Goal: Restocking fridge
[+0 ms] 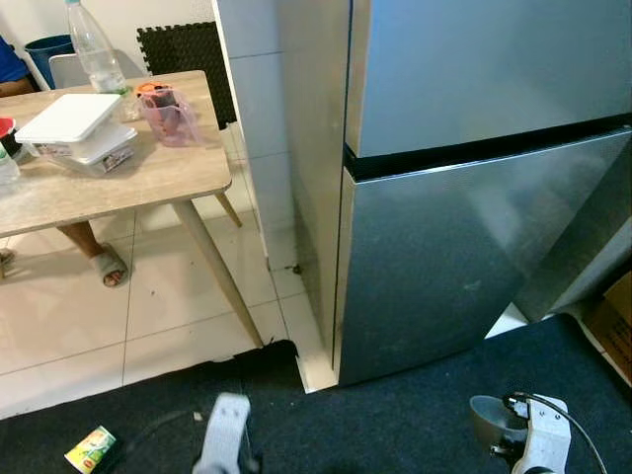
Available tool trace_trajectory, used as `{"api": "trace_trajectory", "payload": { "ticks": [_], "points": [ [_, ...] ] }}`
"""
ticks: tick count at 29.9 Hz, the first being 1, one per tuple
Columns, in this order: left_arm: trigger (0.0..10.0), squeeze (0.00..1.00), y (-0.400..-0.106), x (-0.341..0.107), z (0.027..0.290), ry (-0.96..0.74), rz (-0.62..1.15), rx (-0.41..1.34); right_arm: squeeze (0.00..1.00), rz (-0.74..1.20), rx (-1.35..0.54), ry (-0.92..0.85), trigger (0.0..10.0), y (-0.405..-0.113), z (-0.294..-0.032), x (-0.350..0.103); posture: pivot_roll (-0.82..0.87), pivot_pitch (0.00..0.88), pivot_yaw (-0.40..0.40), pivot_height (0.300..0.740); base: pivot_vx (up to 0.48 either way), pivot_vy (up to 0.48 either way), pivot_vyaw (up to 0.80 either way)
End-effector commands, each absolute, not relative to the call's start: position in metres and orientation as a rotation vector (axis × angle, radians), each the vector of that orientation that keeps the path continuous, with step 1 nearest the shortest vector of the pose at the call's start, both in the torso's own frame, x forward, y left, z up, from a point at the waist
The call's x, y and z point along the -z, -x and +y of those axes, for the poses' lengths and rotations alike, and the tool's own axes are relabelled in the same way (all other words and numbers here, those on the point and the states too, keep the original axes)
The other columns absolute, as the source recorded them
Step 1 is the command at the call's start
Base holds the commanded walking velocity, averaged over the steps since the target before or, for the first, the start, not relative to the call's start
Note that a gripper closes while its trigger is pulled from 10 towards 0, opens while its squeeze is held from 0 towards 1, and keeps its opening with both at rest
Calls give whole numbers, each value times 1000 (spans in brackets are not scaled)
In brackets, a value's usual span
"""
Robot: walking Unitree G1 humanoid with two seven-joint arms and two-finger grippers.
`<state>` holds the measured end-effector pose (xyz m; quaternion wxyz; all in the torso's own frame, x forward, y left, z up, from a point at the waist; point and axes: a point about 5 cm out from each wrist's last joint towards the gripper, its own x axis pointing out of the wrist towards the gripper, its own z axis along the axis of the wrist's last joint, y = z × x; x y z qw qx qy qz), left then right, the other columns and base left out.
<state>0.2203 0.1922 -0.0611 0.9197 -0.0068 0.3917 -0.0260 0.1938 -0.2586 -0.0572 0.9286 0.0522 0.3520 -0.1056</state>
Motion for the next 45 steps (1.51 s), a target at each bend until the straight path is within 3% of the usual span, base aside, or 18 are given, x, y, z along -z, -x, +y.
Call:
{"api": "trace_trajectory", "payload": {
  "ticks": [1,7,10,18,21,22,28,33,45],
  "points": [
    [10000,1000,-240,45,203,45,704,19,0,691,210,-93,10000,-200,-261,52,-92,83,-4,740,0,0,0],
    [10000,1000,-285,5,207,175,502,41,0,643,206,-92,10000,-209,-262,46,-97,103,6,740,0,0,0],
    [10000,1000,-327,-46,203,234,277,164,0,598,199,-93,10000,-216,-262,40,-94,149,13,740,0,0,0],
    [10000,1000,-370,-126,191,103,34,404,0,525,150,-80,10000,-222,-257,34,-104,239,34,740,0,0,0],
    [10000,1000,-373,-132,191,91,14,421,0,516,147,-79,10000,-223,-257,33,-104,239,34,740,0,0,0],
    [10000,0,-379,-149,187,79,-36,475,0,494,139,-76,10000,-224,-257,31,-111,285,43,740,0,0,0],
    [10000,0,-387,-179,175,48,-116,601,0,449,123,-68,10000,-228,-257,25,-118,310,49,740,0,0,0],
    [10000,0,-393,-224,148,-35,-220,848,0,311,81,-48,10000,-242,-260,5,-141,361,58,740,0,0,0],
    [10000,0,-396,-246,129,-77,-255,964,0,246,46,-36,10000,-244,-254,-3,-165,389,68,740,0,0,0]
  ]
}}
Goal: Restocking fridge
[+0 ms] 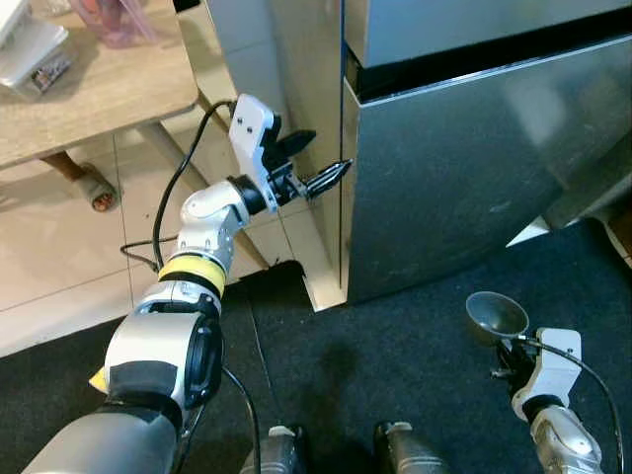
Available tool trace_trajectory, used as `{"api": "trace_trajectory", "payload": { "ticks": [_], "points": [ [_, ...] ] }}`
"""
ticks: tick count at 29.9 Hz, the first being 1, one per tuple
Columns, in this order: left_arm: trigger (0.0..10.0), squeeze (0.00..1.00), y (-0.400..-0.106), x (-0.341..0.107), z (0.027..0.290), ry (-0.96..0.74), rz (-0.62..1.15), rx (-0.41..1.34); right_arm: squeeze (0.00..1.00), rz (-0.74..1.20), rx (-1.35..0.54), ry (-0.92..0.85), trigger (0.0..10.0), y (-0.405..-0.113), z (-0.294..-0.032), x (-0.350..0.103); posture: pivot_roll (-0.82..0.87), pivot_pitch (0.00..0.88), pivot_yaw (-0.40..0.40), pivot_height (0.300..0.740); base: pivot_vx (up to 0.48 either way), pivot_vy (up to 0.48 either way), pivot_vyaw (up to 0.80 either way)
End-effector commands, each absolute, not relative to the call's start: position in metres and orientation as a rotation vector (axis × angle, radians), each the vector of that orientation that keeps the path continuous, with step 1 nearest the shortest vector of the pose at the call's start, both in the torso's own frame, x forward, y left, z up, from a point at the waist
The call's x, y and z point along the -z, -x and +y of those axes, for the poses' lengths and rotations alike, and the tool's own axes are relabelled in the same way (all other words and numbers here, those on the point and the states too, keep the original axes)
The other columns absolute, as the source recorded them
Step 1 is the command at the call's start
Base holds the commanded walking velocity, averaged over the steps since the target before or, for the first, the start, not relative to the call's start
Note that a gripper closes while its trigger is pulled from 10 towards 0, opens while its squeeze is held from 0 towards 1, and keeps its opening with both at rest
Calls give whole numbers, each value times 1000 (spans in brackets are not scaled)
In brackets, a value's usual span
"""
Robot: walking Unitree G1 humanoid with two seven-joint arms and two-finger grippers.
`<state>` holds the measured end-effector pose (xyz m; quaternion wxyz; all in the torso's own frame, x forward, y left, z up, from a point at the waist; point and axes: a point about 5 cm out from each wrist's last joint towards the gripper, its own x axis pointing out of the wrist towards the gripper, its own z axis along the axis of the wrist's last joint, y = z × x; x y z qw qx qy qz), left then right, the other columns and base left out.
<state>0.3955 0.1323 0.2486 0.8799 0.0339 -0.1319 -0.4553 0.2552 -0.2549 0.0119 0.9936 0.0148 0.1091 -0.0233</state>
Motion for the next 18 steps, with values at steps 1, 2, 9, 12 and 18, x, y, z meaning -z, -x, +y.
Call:
{"api": "trace_trajectory", "payload": {
  "ticks": [1,2,9,12,18],
  "points": [
    [10000,0,-396,-249,127,-84,-261,967,0,242,41,-32,10000,-242,-254,-3,-180,399,67,740,0,0,0],
    [10000,0,-396,-249,127,-86,-262,971,0,240,39,-32,10000,-241,-254,-3,-180,399,67,740,0,0,0],
    [10000,0,-397,-258,112,-86,-289,1017,0,228,41,-20,10000,-234,-260,-5,-207,417,64,740,0,0,0],
    [10000,0,-397,-264,101,-86,-311,1019,0,225,47,-15,10000,-233,-262,-6,-212,417,66,740,0,0,0],
    [10000,0,-399,-276,92,-93,-342,994,0,202,54,-14,10000,-233,-262,-11,-228,418,74,740,0,0,0]
  ]
}}
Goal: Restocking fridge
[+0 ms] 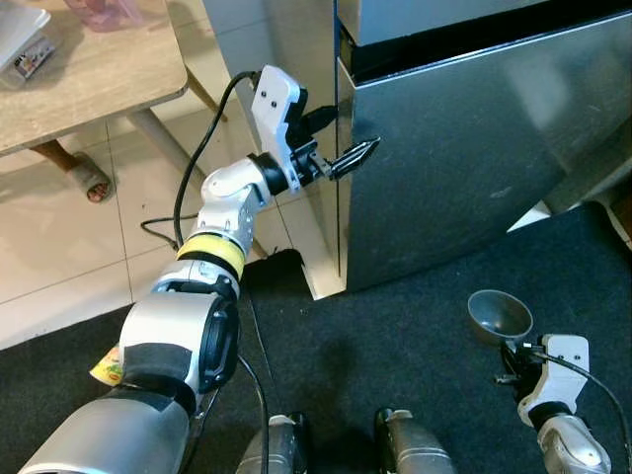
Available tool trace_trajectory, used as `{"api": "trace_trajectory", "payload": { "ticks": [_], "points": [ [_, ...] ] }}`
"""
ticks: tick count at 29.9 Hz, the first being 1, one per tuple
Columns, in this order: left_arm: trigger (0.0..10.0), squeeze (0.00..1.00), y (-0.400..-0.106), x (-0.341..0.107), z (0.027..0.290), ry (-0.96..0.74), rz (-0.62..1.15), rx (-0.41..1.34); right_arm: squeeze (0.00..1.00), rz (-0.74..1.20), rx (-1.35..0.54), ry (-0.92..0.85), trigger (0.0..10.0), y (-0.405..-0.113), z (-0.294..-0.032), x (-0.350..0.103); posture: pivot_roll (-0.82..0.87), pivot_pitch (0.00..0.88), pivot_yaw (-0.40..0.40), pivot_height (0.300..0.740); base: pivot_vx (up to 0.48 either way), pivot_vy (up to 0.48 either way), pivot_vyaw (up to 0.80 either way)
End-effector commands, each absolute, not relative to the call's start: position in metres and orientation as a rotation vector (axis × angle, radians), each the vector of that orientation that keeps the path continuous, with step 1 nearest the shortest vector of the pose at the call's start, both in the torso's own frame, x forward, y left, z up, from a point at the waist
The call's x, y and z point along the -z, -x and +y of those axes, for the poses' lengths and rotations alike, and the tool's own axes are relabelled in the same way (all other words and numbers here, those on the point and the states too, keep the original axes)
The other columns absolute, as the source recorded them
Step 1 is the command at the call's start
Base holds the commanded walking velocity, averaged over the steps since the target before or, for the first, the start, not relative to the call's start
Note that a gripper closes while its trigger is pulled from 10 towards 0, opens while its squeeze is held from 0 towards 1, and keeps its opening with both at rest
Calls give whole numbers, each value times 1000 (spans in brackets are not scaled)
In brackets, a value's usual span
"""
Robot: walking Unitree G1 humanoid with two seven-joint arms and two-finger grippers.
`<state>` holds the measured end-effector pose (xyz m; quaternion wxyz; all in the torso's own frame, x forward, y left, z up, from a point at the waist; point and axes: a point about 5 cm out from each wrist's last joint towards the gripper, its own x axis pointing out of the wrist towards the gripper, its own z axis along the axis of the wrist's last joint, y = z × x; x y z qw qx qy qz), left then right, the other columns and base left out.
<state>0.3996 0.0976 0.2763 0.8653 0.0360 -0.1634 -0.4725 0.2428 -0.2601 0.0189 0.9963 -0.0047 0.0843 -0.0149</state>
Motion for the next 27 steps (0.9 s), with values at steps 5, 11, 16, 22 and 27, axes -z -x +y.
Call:
{"api": "trace_trajectory", "payload": {
  "ticks": [5,11,16,22,27],
  "points": [
    [10000,0,-399,-282,85,-100,-356,1006,0,193,55,-12,10000,-232,-263,-14,-235,418,74,740,0,0,0],
    [10000,0,-392,-276,67,-43,-336,1172,0,183,59,-11,10000,-233,-265,-17,-228,397,78,740,0,0,0],
    [10000,0,-378,-250,48,-25,-280,1355,0,168,64,-13,10000,-239,-265,-21,-229,375,79,740,0,0,0],
    [10000,0,-366,-223,36,-22,-225,1470,0,151,61,-15,10000,-246,-265,-26,-232,356,78,740,0,0,0],
    [10000,0,-356,-206,30,-6,-189,1543,0,143,58,-16,10000,-252,-266,-31,-220,342,71,740,0,0,0]
  ]
}}
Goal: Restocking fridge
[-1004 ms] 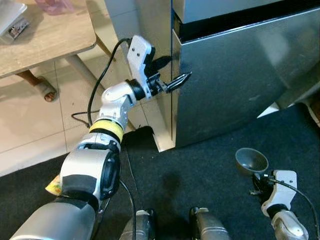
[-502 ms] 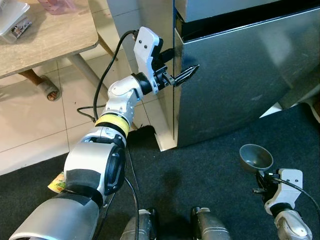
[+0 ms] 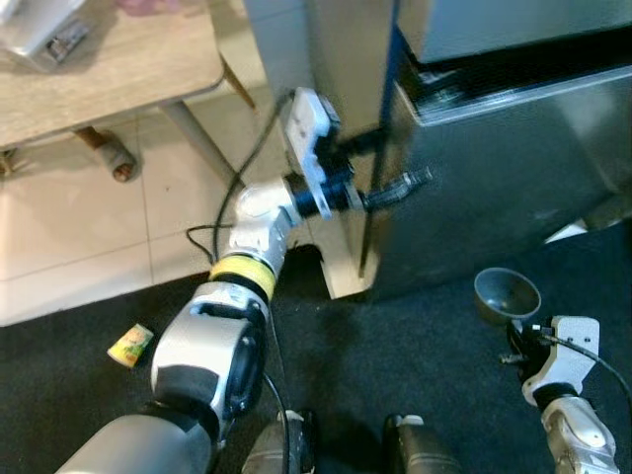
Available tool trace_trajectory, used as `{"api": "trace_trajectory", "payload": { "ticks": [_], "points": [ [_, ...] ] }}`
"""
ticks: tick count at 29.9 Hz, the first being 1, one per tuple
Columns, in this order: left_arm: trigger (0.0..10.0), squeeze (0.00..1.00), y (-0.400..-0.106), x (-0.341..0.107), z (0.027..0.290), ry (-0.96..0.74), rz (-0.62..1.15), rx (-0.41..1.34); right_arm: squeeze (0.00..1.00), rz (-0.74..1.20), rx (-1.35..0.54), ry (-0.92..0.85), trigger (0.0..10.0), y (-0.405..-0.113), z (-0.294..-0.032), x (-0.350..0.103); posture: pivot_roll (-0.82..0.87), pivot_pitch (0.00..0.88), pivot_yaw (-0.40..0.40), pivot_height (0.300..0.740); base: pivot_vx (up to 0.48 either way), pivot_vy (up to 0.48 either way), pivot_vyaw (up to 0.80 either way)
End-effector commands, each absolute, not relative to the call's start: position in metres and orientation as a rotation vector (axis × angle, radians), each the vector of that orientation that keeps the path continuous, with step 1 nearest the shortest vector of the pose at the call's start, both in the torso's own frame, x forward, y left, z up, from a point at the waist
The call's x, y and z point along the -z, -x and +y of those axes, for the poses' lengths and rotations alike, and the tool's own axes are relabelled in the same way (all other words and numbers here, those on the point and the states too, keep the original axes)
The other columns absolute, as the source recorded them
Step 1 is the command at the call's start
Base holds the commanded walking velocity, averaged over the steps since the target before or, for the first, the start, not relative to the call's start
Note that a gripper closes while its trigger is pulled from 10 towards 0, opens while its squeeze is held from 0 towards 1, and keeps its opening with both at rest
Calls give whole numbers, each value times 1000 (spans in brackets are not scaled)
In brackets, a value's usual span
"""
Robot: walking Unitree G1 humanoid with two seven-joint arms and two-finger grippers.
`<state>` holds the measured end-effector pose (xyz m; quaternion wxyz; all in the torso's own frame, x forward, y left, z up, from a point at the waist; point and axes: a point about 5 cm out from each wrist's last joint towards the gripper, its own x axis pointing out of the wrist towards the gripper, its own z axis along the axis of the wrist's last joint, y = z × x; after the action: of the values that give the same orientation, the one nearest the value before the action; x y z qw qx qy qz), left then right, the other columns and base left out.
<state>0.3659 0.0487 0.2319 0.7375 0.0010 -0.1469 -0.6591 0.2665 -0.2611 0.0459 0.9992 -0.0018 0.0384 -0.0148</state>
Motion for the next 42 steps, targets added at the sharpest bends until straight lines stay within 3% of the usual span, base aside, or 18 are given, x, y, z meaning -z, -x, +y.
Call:
{"api": "trace_trajectory", "payload": {
  "ticks": [1,12,18,19,21,25,27,30,33,36,42],
  "points": [
    [10000,0,-355,-205,30,-4,-189,1560,0,143,57,-17,10000,-253,-266,-31,-215,338,71,740,0,0,0],
    [10000,0,-341,-177,35,19,-109,1604,0,141,17,-53,10000,-258,-254,-29,-205,309,79,740,0,0,0],
    [10000,0,-321,-119,52,13,84,1596,0,164,-245,-128,10000,-249,-229,-23,-211,282,78,740,0,0,0],
    [10000,0,-310,-89,65,17,195,1541,0,179,-395,-169,10000,-241,-215,-22,-216,264,76,740,0,0,0],
    [10000,0,-310,-89,65,17,195,1541,0,179,-395,-169,10000,-241,-215,-22,-216,264,76,740,0,0,0],
    [10000,0,-279,-30,92,24,438,1384,0,220,-731,-252,10000,-223,-187,-27,-223,239,72,740,0,0,0],
    [10000,0,-279,-30,92,24,438,1384,0,220,-731,-252,10000,-223,-187,-27,-223,239,72,740,0,0,0],
    [10000,0,-256,5,112,67,598,1211,0,248,-922,-277,10000,-216,-171,-33,-215,215,63,740,0,0,0],
    [10000,0,-251,11,117,77,630,1169,0,249,-948,-276,10000,-216,-168,-35,-215,215,63,740,0,0,0],
    [10000,0,-225,40,143,96,775,944,0,193,-922,-222,10000,-235,-162,-43,-202,189,57,740,0,0,0],
    [10000,0,-192,65,167,120,907,737,0,142,-863,-186,10000,-255,-159,-52,-197,165,53,740,0,0,0]
  ]
}}
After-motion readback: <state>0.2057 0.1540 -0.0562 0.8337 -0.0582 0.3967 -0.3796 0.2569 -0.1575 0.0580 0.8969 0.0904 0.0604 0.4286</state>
